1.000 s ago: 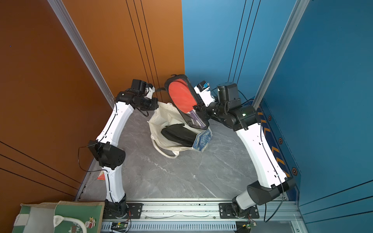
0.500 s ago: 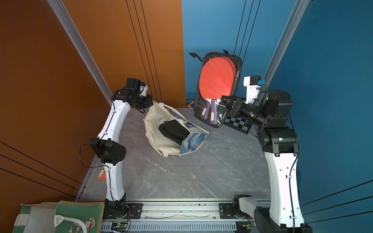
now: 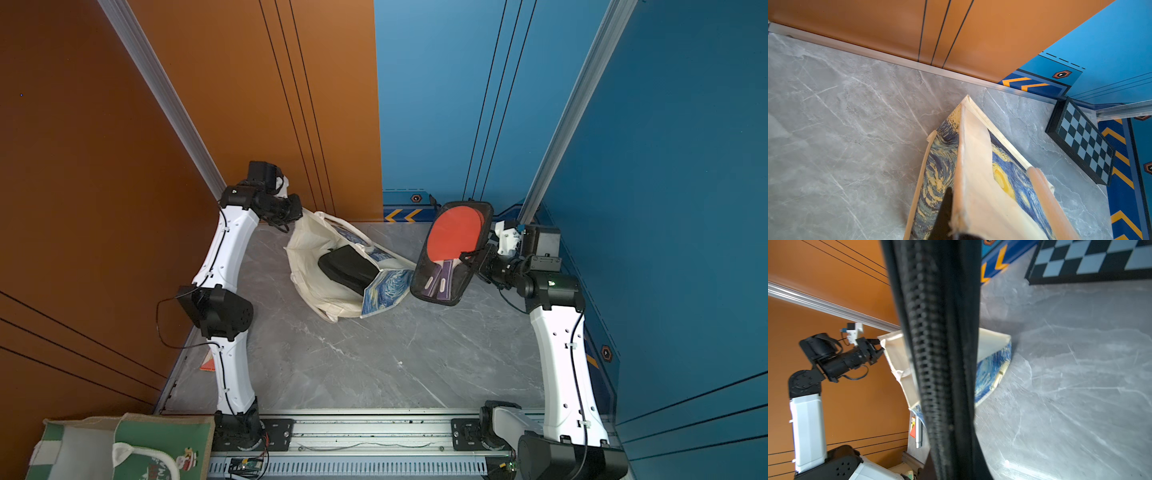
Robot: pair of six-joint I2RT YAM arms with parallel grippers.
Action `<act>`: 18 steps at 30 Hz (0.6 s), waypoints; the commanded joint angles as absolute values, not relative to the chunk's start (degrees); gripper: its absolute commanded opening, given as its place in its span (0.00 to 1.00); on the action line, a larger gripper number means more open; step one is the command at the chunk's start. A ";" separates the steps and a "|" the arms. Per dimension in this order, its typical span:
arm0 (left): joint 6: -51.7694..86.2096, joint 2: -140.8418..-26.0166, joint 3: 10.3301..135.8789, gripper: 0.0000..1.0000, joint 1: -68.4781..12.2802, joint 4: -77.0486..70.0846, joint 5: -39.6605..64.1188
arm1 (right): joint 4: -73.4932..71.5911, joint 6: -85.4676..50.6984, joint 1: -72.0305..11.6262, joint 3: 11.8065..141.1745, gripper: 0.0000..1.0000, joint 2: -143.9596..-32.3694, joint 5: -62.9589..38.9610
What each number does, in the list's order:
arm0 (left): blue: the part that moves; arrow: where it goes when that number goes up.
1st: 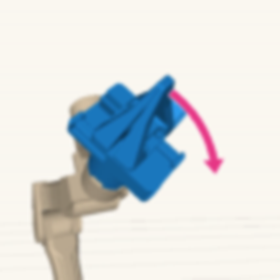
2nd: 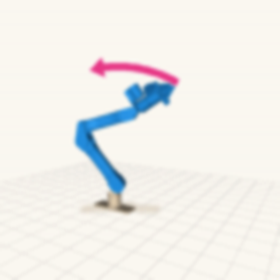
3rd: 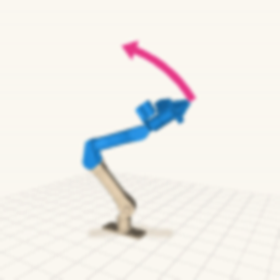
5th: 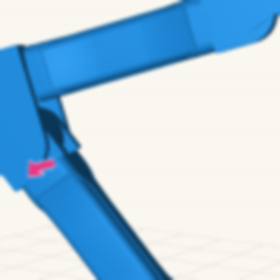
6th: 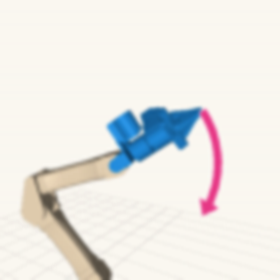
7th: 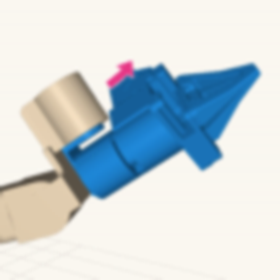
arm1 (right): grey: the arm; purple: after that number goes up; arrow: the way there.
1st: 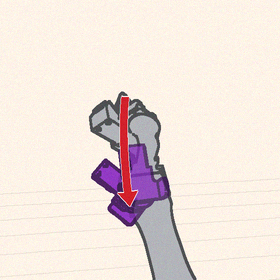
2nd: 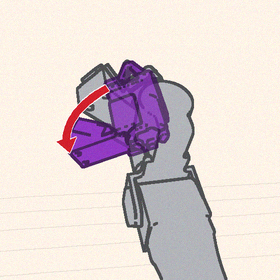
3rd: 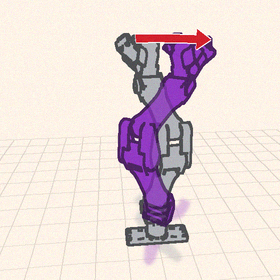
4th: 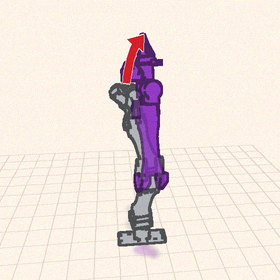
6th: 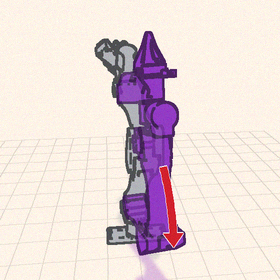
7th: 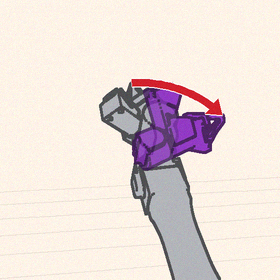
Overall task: Remove the ping pong set from the canvas bag
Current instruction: Place the ping pong set at the center of the board.
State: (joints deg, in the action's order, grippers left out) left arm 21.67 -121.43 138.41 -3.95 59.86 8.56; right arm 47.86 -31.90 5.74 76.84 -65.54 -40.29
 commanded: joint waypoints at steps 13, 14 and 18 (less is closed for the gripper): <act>20.93 -111.31 129.90 0.09 -10.13 57.96 8.81 | 45.48 -27.42 -4.76 56.27 0.00 -68.87 -37.68; 20.75 -111.46 129.97 0.09 -10.61 57.96 8.33 | 45.36 -27.42 -5.97 55.24 0.00 -69.14 -37.39; 19.94 -111.76 130.43 0.10 -11.75 58.02 7.30 | 42.29 -28.92 -7.74 51.45 0.00 -69.32 -37.76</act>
